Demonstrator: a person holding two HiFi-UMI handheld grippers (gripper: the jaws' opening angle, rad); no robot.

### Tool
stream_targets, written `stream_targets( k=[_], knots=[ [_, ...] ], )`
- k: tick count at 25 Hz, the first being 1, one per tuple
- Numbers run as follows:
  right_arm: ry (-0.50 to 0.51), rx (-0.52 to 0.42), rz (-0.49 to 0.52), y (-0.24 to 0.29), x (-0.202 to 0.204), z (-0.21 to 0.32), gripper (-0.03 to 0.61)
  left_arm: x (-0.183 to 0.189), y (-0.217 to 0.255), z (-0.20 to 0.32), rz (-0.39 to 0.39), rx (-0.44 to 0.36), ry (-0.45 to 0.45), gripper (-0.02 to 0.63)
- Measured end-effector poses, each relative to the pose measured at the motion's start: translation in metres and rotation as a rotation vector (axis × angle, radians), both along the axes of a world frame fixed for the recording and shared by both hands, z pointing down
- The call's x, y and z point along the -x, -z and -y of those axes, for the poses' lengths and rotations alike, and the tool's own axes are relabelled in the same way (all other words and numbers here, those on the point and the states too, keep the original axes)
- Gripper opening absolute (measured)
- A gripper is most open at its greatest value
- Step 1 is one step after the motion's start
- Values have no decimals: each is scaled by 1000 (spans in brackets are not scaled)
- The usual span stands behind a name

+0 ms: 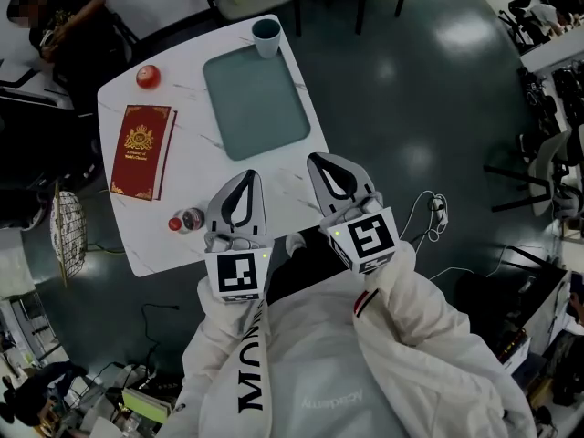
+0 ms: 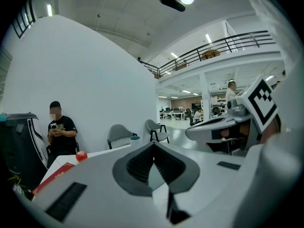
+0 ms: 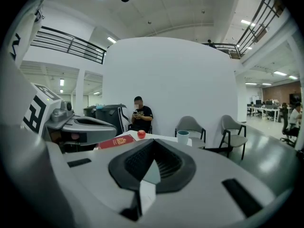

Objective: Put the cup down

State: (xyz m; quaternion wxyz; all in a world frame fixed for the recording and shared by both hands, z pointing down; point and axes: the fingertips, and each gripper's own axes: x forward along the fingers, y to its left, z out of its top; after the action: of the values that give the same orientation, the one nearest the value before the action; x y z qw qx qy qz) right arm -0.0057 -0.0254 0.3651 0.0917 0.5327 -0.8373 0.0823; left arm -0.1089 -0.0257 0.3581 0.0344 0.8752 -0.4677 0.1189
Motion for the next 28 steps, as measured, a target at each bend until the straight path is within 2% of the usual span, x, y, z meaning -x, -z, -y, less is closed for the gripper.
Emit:
stream_targets(
  k=[4,7,12,19,28],
  knots=[
    [9,-25,-17,14,2,-9,6,0,8,-10,-8,2,4,11],
    [13,-17,7,19,4,-14,6,4,12,-16,-17,12,18,11],
    [62,-39,6,36,3,-20,6,2,17,-21,-30,23,48,11],
    [79,-8,47,38,-7,-30,6,-11,33,-28,-20,13,66,11],
    [150,15,97,44,-18,-40,6,-20,50,-31,-20,-1,129,11]
  ],
)
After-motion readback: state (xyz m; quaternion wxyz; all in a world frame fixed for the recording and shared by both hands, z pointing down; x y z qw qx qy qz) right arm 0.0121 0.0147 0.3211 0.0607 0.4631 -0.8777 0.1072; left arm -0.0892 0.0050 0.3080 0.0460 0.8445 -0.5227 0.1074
